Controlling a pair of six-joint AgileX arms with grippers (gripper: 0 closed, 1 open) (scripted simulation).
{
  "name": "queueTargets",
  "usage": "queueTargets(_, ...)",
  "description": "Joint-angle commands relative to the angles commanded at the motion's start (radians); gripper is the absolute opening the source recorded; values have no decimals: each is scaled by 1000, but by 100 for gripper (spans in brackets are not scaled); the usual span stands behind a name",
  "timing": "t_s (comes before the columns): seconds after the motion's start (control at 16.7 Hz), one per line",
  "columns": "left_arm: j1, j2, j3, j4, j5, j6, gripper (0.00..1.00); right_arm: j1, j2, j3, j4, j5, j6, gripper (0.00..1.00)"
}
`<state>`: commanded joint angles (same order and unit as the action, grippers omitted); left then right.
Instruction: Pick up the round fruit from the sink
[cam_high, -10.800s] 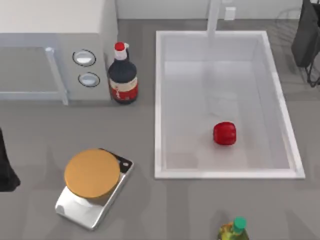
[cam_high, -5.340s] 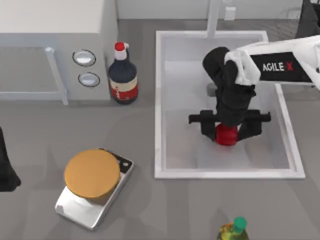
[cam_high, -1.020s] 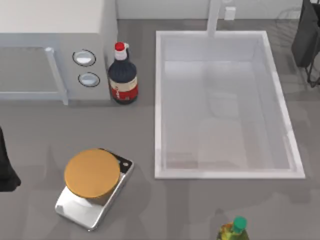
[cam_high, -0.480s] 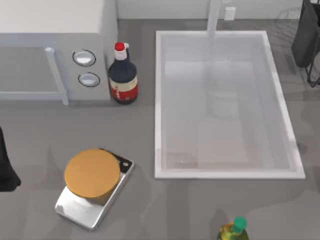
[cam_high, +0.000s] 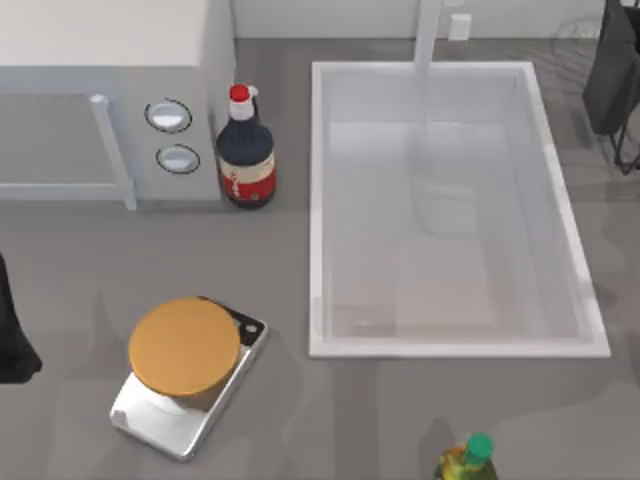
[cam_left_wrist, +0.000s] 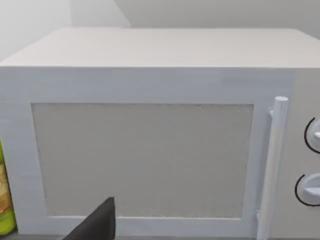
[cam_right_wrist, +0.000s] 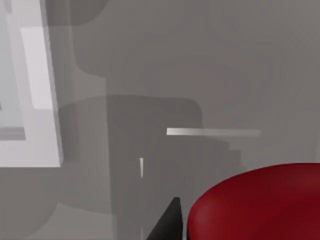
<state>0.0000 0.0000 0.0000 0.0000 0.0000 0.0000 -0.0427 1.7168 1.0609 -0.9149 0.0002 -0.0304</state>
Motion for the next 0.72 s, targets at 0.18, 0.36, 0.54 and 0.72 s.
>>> queueTargets(0.18,0,0,0,0,0,0,100,0,0,0,0,0,0,75)
queueTargets(0.36,0,0,0,0,0,0,100,0,0,0,0,0,0,98)
queueTargets(0.54,0,0,0,0,0,0,100,0,0,0,0,0,0,100)
queueTargets(0.72,0,0,0,0,0,0,100,0,0,0,0,0,0,100)
